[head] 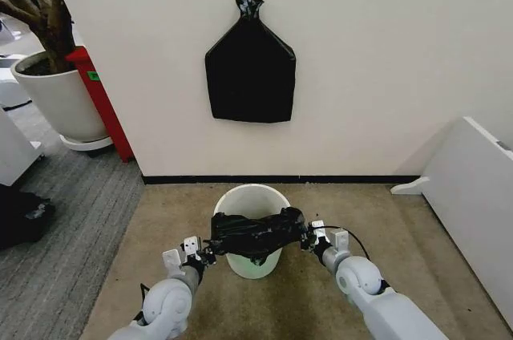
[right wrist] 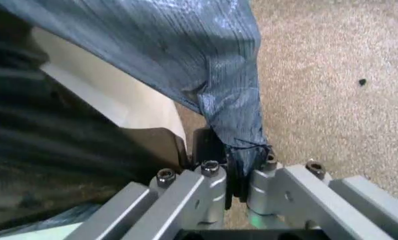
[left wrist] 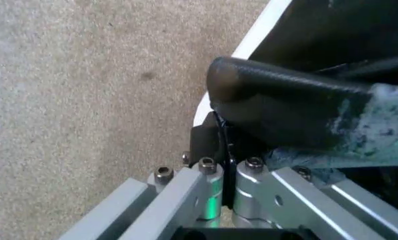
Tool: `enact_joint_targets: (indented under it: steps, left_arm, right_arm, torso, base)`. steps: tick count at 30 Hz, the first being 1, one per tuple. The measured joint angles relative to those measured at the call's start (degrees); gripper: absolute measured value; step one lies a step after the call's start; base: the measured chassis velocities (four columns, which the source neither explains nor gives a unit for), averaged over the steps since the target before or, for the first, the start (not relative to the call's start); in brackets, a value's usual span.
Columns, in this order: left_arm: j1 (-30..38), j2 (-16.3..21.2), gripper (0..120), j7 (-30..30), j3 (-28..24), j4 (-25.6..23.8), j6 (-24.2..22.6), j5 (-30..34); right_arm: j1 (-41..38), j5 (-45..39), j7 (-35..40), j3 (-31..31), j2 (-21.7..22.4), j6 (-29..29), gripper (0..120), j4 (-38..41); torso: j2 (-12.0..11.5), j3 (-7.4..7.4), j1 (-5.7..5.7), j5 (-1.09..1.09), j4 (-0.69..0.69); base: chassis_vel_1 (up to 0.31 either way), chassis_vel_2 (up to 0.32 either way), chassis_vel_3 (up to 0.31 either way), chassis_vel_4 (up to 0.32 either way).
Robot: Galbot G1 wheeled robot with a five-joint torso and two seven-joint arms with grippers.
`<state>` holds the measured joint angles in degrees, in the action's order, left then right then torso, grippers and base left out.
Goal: Place the garbage bag over the trash bin.
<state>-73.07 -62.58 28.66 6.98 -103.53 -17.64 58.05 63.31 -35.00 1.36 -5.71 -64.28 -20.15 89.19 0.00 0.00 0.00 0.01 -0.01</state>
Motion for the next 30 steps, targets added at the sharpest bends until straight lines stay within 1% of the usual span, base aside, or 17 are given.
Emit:
enact_joint_targets:
  steps: [6,12,20,26,28,30]
  left_arm:
    - [0.14,0.16,0,0.89,0.26,-1.01,-0.31,1.07]
    - [-0.31,0.11,0,1.31,0.34,-1.04,-0.79,0.78]
    - [-0.58,-1.15,0,2.24,0.05,-0.01,-1.93,0.92]
    - [-0.86,-1.3,0,2.74,0.14,-0.29,-2.45,0.89]
    - [-1.22,-1.03,0,3.1,0.47,-1.53,-3.69,0.09]
    - [-1.76,-0.6,0,3.14,0.71,-2.63,-3.91,-1.17]
  right_arm:
    - [0.25,-0.64,0.31,-0.22,0.53,0.08,0,1.95]
    - [0.1,-0.51,0.21,0.1,0.34,0.05,0,0.11]
    - [-0.25,-0.34,0.05,-0.03,-0.41,-0.08,0,-2.19]
    - [0.53,-0.35,0.14,-0.08,-0.31,-0.23,0,-0.73]
    - [1.6,-0.13,0.54,-0.23,0.1,-0.15,0,1.22]
    - [2.7,-0.02,0.82,-0.43,0.77,0.1,0,2.96]
  torso:
    - [0.0,0.0,0.0,0.0,0.0]
    - [0.0,0.0,0.0,0.0,0.01]
    - [0.0,0.0,0.0,-0.01,0.01]
    - [0.0,0.0,0.0,-0.02,0.01]
    - [0.0,0.0,0.0,-0.01,0.01]
    - [0.0,0.0,0.0,-0.01,0.01]
  base:
    - [0.0,0.0,0.0,0.0]
    - [0.0,0.0,0.0,0.0]
    - [0.0,0.0,0.0,0.0]
    - [0.0,0.0,0.0,0.0]
    - [0.0,0.0,0.0,0.0]
    - [0.0,0.0,0.0,0.0]
